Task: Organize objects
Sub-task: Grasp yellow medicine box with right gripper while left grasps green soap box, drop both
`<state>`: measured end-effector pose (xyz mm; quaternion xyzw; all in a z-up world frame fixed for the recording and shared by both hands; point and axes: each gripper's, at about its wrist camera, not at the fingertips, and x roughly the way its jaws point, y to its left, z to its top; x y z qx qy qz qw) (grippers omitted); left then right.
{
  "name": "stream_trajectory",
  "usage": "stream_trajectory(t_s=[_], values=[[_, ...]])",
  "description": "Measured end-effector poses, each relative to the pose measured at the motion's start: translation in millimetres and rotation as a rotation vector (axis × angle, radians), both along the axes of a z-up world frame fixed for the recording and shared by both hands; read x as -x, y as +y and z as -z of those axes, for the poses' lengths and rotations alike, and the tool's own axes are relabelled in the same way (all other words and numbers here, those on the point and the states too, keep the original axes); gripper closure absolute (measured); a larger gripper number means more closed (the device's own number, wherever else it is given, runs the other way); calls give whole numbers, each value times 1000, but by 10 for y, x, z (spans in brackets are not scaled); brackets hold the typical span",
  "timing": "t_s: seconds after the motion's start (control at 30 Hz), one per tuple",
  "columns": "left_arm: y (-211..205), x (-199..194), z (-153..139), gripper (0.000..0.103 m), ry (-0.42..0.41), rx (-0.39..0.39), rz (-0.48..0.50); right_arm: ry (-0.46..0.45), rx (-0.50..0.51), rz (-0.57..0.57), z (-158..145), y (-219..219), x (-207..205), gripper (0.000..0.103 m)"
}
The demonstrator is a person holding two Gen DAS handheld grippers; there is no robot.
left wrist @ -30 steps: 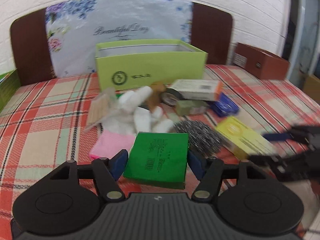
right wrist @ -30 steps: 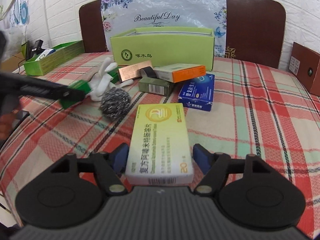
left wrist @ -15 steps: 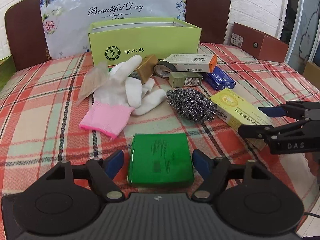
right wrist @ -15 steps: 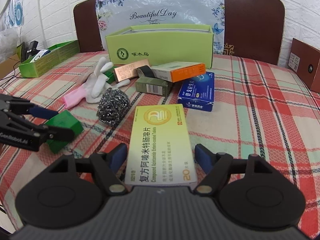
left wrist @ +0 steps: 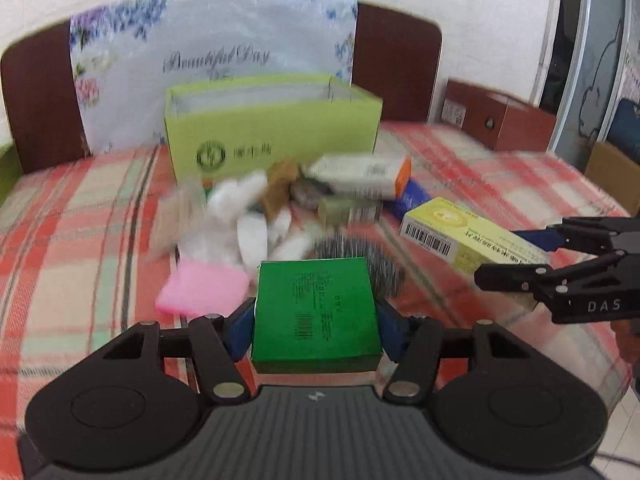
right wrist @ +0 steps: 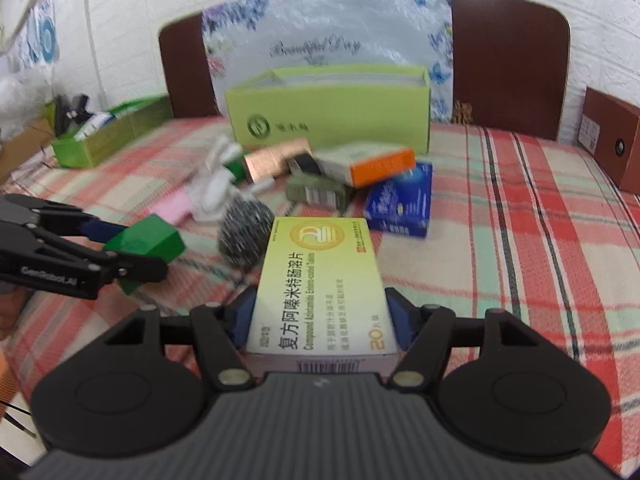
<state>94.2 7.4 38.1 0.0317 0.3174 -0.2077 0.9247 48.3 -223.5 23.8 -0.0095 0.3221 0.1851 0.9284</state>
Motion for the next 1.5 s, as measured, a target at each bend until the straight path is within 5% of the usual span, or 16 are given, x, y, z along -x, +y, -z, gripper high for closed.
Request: stream_trajectory(t_s=[0.2, 0.4, 0.8, 0.83, 0.9, 0.97, 1.0, 1.17, 1.5], values=[[12, -419, -596, 39, -118, 60, -66, -123, -30, -27, -552, 3, -290, 38], [-35, -1084, -960, 39, -206, 76, -164, -226, 3, -3, -859, 145, -1034, 38], [-75, -2277, -793, 39, -213, 84, -267, -265, 48, 114, -615, 394, -2504, 38], [-66, -2321, -758, 36, -217, 89, -271, -266, 45, 115, -589, 405, -2588, 37], [-52, -2388, -643, 14, -209, 82, -268, -282, 33, 121, -521, 436, -2711, 37], [-35, -2401, -503, 8, -196, 36, -315, -277, 35, 110, -413, 470, -2807, 15], [-16, -2393, -433, 8, -187, 14, -324, -259, 45, 107, -351, 480, -2830, 4], [109, -2245, -341, 8, -180, 26, -320, -301, 17, 110, -239, 337, -2617, 1], [162, -1536, -676, 8, -232, 66, -290, -342, -56, 139, -685, 29, -1972, 0]])
